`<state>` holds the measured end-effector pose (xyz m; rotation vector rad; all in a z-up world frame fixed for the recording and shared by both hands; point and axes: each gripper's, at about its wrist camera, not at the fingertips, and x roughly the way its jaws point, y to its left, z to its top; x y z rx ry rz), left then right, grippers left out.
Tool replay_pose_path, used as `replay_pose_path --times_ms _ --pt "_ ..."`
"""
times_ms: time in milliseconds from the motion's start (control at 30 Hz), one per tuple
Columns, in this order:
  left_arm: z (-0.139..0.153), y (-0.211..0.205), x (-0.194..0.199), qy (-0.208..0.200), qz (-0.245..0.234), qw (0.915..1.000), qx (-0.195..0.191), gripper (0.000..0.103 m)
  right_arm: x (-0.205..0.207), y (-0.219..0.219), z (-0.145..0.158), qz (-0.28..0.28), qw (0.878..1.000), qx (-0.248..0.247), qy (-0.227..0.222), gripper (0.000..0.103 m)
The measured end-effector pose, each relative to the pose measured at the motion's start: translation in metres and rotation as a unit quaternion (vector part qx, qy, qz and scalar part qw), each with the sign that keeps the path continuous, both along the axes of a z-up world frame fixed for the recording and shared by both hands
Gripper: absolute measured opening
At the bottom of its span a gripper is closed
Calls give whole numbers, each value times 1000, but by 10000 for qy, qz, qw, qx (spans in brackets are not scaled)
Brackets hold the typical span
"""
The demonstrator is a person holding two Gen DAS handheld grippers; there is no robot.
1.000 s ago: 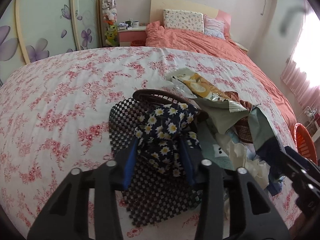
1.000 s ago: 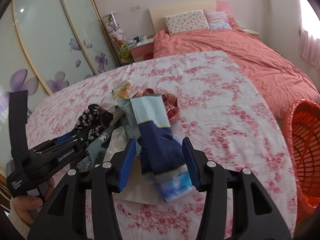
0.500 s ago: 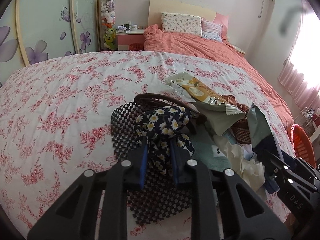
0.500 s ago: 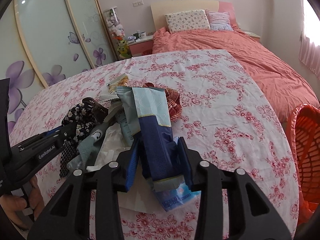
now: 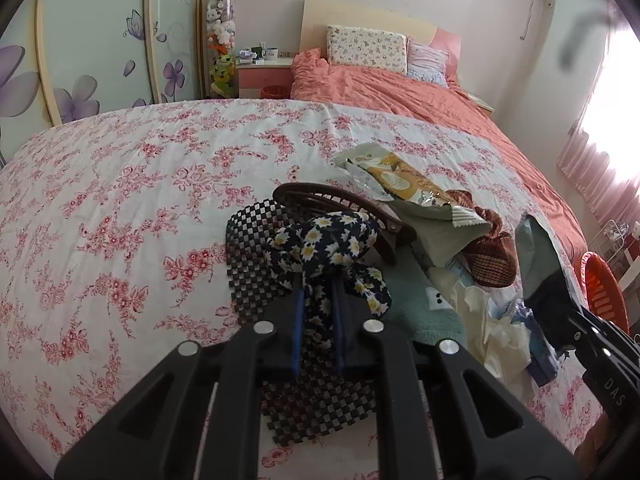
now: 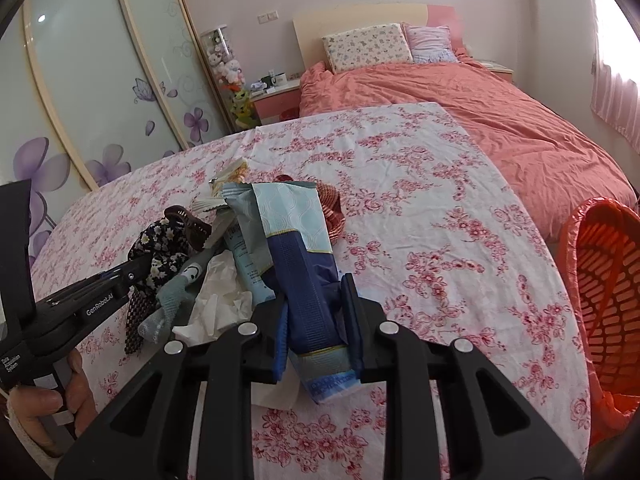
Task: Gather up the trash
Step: 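Lift the daisy cloth and blue wrapper and carry both over the orange basket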
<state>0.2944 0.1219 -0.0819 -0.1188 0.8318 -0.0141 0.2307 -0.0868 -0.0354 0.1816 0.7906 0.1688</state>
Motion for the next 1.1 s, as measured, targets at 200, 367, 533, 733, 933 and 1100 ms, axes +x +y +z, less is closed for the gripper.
replay_pose_path --times_ms 200,367,533,733,933,1100 --pt "14 2 -10 -175 30 9998 -2 9 -7 -10 9 -129 9998 17 -146 24" --pt "31 0 -18 -334 42 9994 13 9 -15 -20 17 -225 9994 34 -257 24" --pt "44 -5 -26 -436 16 9990 2 9 -23 -30 24 -312 9989 58 -346 24" --pt "64 -18 -37 -627 -122 9980 4 9 -31 -42 34 -423 9979 70 -486 24" --pt "82 -38 -47 -794 -338 9963 -8 9 -43 -54 42 -578 9964 99 -615 24" --pt "93 -58 -57 -898 -576 9943 -38 9 -54 -67 48 -708 9947 131 -728 24"
